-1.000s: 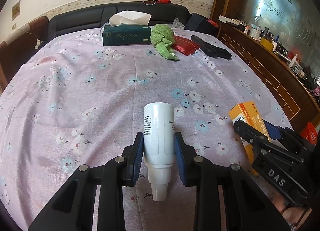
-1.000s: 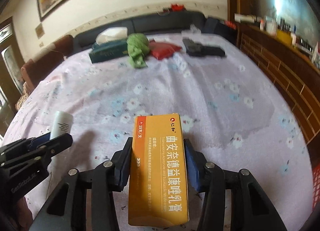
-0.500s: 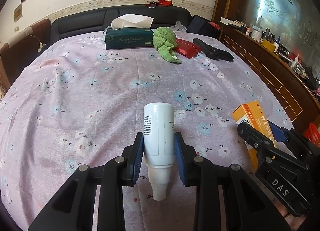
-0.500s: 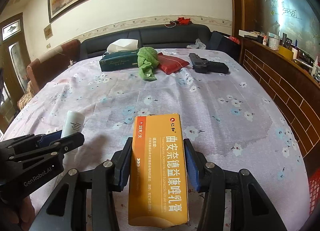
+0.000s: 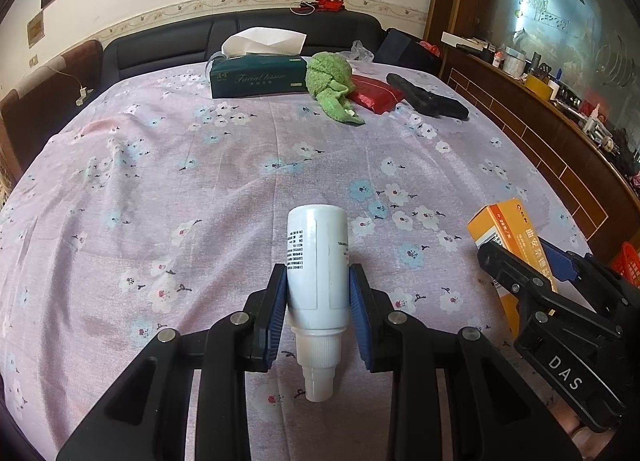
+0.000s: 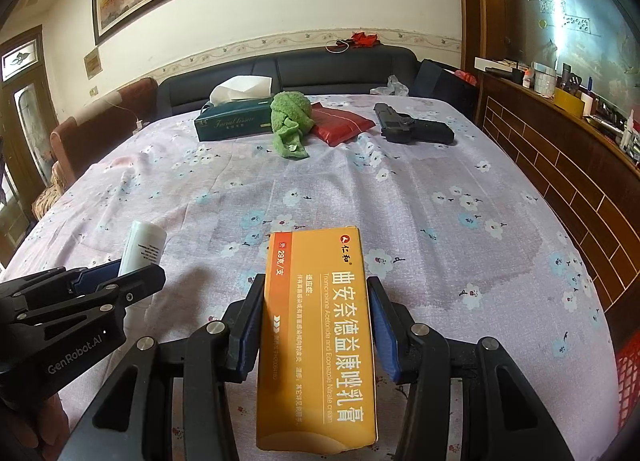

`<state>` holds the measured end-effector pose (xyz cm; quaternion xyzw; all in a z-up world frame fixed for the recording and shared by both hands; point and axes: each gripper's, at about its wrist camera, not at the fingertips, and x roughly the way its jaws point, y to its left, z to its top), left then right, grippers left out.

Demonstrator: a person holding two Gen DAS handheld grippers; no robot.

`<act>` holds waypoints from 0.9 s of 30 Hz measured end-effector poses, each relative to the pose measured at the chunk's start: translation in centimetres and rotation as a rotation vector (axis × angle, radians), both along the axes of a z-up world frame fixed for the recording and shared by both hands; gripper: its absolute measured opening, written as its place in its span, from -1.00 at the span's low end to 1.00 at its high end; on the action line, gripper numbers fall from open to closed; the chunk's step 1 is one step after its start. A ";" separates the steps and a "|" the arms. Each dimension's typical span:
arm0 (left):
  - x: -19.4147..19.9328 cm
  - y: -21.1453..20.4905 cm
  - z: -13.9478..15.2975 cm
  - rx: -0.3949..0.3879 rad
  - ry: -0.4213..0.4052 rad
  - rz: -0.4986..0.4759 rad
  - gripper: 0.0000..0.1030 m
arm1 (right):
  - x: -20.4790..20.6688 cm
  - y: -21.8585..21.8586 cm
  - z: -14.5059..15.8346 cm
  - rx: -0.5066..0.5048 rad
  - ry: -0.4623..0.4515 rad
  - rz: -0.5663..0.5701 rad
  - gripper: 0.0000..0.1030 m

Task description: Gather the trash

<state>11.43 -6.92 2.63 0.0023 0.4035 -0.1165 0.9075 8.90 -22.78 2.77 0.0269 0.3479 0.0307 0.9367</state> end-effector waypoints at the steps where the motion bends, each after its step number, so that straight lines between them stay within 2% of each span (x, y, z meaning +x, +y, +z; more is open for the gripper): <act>1: 0.0 0.0 0.0 0.001 -0.001 0.000 -0.45 | 0.0 0.0 0.0 0.000 0.000 0.000 0.00; 27: -0.1 -0.1 -0.1 0.003 -0.001 -0.001 -0.45 | -0.2 0.0 0.1 -0.010 -0.006 -0.004 0.00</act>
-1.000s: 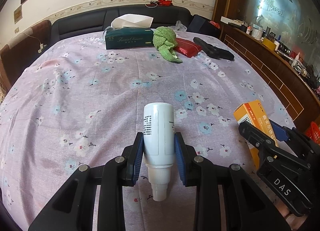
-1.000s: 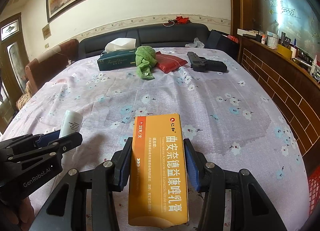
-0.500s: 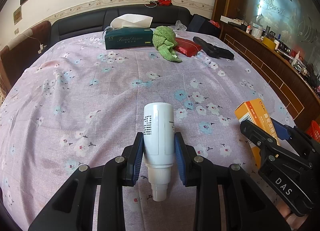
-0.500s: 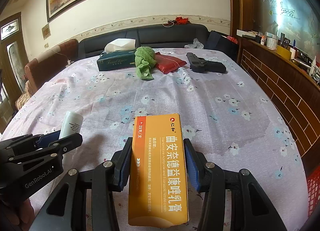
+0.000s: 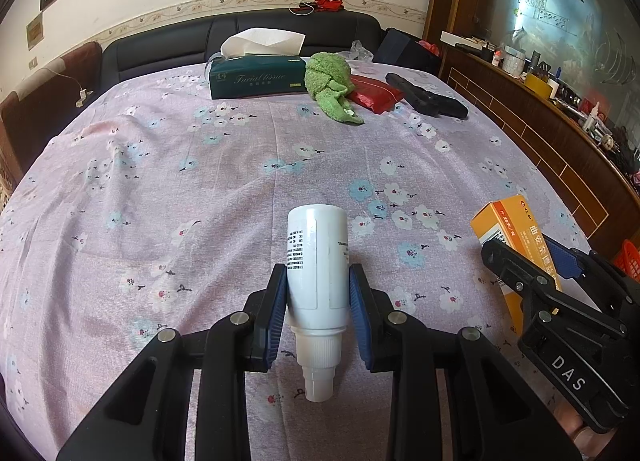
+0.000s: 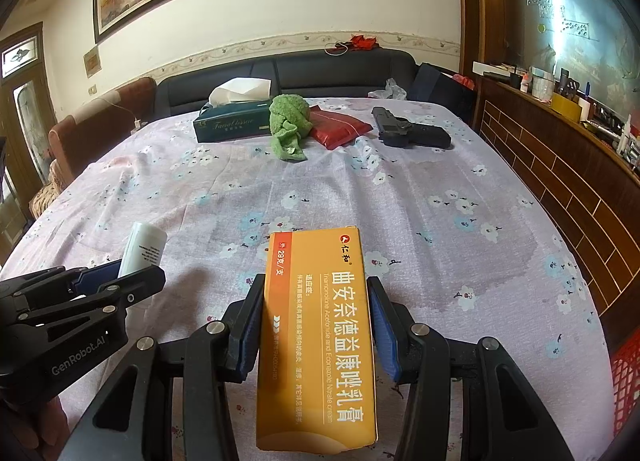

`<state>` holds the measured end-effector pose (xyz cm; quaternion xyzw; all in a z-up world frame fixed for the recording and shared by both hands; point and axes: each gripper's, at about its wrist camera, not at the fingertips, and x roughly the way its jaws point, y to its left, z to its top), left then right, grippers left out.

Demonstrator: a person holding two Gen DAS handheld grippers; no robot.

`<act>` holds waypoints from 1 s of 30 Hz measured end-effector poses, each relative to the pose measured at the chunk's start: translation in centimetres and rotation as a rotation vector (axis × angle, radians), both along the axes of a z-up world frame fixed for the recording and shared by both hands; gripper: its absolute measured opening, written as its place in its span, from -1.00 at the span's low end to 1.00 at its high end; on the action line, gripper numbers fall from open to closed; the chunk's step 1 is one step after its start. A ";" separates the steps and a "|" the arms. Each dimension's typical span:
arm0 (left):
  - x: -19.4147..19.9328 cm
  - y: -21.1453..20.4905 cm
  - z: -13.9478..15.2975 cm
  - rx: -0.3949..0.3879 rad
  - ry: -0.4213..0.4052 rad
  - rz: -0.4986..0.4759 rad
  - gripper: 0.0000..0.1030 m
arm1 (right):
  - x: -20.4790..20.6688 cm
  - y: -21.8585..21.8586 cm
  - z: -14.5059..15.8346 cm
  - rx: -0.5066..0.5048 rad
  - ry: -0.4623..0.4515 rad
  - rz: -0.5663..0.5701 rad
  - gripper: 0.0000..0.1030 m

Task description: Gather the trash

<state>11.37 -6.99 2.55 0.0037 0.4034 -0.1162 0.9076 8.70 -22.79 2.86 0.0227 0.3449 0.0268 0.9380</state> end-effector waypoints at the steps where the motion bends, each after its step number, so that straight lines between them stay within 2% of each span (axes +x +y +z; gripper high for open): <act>1: 0.0 0.0 0.0 0.001 0.000 0.000 -0.45 | 0.0 0.0 0.0 0.000 0.000 0.000 0.00; 30: -0.2 0.0 0.3 0.003 -0.010 0.000 -0.45 | -0.1 -0.2 0.2 -0.004 -0.003 -0.002 0.00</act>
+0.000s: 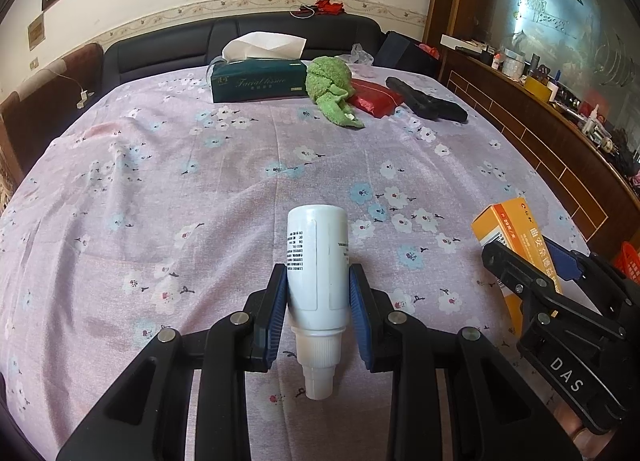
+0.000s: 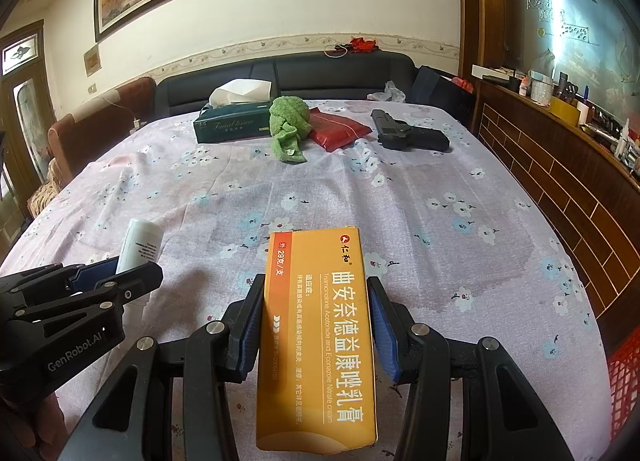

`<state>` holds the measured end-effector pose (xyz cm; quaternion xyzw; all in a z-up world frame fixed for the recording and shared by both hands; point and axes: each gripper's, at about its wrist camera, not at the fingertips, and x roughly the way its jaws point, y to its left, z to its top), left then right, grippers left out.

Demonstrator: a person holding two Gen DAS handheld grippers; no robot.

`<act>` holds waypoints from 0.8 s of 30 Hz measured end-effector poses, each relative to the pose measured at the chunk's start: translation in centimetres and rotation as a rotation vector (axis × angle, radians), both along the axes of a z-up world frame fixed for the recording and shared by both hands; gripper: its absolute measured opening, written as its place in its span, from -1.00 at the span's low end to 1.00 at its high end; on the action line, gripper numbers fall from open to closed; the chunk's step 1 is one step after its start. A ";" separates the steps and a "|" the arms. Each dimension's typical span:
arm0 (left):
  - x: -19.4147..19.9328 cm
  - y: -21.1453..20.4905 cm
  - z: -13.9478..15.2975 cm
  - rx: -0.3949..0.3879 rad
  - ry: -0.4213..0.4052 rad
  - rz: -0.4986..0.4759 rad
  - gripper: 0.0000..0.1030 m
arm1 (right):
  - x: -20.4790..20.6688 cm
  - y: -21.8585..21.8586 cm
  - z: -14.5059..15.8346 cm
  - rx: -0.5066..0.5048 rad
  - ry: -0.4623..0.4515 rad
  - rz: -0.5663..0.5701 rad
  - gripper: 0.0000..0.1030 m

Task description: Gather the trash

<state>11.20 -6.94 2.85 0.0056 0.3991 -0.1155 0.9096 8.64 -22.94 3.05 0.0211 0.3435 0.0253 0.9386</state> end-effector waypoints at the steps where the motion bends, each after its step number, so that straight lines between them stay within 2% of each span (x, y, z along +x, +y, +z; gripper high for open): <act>1: 0.0 0.0 0.0 0.001 0.000 0.000 -0.45 | 0.0 -0.1 0.1 0.001 0.000 0.000 0.00; 24: -0.3 -0.2 0.3 -0.016 -0.011 -0.019 -0.45 | 0.4 -1.0 0.0 0.006 0.000 -0.049 0.00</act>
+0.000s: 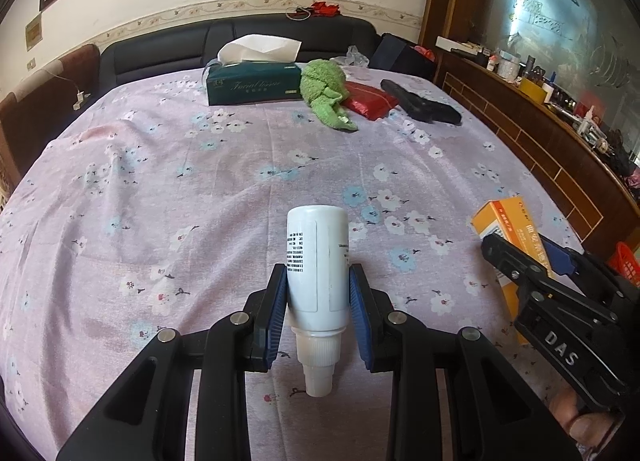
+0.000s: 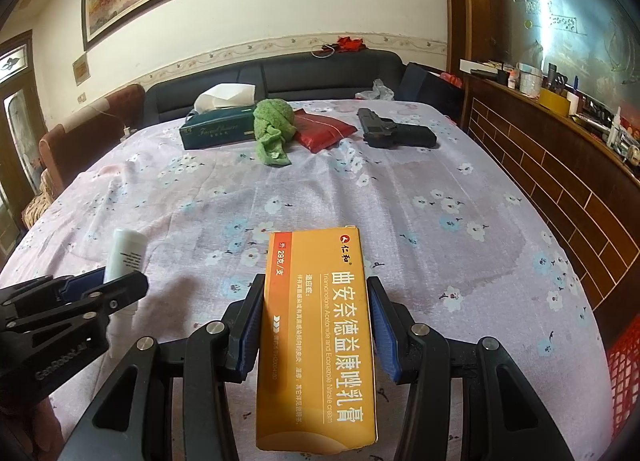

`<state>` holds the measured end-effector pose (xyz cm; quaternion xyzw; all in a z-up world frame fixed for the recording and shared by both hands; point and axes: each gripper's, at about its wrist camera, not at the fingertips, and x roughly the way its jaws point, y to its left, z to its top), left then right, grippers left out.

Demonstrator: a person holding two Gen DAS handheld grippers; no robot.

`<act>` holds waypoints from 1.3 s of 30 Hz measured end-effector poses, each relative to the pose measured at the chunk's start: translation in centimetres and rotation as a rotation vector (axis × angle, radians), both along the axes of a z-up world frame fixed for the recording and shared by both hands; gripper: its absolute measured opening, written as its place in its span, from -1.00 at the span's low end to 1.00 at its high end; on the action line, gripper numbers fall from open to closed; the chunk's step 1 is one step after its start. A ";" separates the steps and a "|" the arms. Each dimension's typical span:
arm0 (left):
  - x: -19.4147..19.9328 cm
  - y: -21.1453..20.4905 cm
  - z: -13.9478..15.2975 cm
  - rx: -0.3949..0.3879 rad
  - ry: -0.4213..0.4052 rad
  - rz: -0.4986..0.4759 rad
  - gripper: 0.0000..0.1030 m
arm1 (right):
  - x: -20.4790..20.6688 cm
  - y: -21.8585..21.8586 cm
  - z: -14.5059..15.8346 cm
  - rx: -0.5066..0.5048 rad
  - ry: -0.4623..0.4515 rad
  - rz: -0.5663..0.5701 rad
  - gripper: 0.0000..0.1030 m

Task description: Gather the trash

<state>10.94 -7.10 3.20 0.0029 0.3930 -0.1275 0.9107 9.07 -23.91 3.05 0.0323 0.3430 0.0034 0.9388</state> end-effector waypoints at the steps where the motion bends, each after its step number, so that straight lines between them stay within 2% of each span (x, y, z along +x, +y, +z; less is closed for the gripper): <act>1: -0.1 0.0 0.1 -0.001 -0.004 -0.003 -0.45 | 0.0 -0.1 0.0 0.001 0.001 -0.006 0.00; 9: -0.7 -1.0 0.6 -0.029 -0.015 -0.066 -0.45 | -0.3 -1.8 0.9 0.086 -0.007 -0.059 0.00; 13: -1.7 -2.5 0.6 0.004 -0.013 -0.088 -0.45 | -2.8 -2.7 2.5 0.100 -0.033 -0.061 0.00; 18: -4.1 -4.7 1.7 0.002 -0.014 -0.141 -0.45 | -7.5 -5.4 4.2 0.119 -0.053 -0.079 0.00; 29: -12.1 -13.6 5.6 -0.035 -0.046 -0.301 -0.44 | -17.3 -15.1 6.5 0.211 -0.125 -0.204 0.01; 39: -16.3 -23.5 6.7 -0.011 -0.044 -0.459 -0.44 | -23.5 -24.3 7.1 0.267 -0.177 -0.358 0.02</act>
